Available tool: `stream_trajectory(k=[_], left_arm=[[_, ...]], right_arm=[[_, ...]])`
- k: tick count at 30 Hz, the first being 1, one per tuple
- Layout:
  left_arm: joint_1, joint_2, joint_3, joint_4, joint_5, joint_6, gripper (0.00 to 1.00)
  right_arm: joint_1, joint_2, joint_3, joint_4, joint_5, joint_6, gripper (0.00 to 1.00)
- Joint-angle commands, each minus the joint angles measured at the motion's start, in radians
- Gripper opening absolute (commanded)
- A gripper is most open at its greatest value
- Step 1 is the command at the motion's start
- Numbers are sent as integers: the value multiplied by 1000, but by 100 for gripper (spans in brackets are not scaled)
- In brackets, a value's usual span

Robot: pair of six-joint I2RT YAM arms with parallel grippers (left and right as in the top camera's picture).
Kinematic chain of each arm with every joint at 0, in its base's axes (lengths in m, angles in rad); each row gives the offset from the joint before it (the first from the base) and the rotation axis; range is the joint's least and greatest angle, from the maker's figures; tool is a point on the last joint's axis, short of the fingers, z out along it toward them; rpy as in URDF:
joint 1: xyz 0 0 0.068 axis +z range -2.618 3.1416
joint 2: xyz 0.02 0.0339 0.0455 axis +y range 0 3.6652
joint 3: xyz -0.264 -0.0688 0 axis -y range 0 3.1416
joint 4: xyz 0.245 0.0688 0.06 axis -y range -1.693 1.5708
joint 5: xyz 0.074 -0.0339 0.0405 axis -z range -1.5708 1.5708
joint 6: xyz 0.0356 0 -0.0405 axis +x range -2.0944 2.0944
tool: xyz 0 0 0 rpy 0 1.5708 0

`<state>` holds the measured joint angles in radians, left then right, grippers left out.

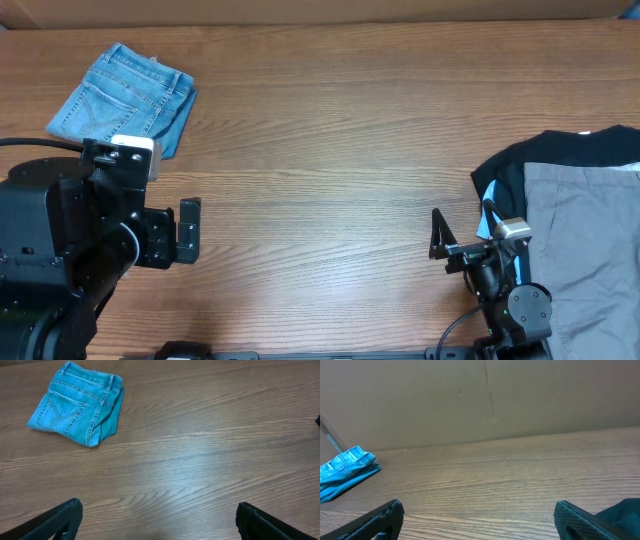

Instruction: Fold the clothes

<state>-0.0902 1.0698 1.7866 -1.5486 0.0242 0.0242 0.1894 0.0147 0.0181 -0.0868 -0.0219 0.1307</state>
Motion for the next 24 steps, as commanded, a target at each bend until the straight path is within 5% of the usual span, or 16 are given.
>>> stream_trajectory(k=[1, 18, 24], left_arm=[[-4, -3, 6, 3, -8, -21, 100], [-2, -66, -71, 19, -36, 4, 100], [-2, -248, -370, 340, -53, 5, 100]], right_arm=[[-6, -12, -10, 6, -2, 3, 100], [-6, -12, -10, 6, -2, 3, 100], [-6, -12, -10, 6, -2, 3, 100]])
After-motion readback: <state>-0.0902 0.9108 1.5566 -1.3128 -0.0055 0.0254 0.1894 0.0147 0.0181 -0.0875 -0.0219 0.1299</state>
